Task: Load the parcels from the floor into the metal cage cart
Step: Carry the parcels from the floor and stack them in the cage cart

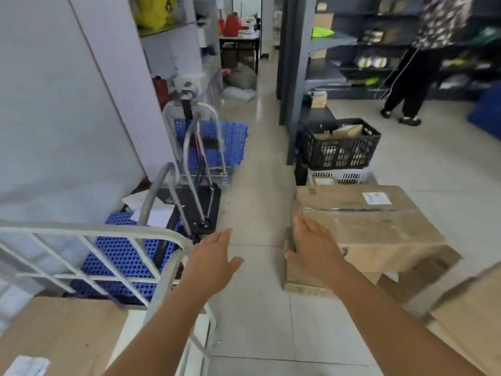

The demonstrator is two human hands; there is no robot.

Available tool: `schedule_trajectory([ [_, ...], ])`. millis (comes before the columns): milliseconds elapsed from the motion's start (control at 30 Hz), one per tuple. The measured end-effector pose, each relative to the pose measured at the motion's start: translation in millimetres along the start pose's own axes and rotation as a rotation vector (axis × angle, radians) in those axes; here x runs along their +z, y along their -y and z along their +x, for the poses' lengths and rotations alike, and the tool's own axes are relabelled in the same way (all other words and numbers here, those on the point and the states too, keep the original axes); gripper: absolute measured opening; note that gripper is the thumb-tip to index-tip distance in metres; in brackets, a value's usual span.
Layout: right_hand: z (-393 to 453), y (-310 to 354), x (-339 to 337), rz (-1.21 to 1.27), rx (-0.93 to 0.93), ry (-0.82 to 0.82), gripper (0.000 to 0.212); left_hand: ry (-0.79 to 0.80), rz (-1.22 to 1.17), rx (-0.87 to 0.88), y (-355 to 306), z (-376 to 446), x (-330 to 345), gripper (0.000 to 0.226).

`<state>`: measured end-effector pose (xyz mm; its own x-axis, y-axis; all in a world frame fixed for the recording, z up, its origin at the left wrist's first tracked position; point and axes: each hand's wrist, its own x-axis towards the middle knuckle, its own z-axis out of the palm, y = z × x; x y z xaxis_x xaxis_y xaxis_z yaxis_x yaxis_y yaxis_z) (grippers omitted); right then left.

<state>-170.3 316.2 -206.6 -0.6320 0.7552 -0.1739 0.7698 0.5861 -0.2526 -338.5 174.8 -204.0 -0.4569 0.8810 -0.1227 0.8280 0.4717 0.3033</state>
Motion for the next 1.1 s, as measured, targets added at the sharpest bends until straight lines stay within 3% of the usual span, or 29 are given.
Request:
schedule_trajectory([
  [367, 1, -186, -16, 0.030, 0.175, -0.028, 0.079, 0.146, 0.101, 0.127, -143, 85, 66, 0.069],
  [633, 23, -305, -25, -0.018, 0.294, 0.090, 0.086, 0.219, 0.057, 0.075, -219, 149, 116, 0.068],
  [1100, 124, -411, -34, 0.018, 0.532, 0.086, 0.083, 0.327, 0.048, -0.002, -247, 296, 167, 0.066],
])
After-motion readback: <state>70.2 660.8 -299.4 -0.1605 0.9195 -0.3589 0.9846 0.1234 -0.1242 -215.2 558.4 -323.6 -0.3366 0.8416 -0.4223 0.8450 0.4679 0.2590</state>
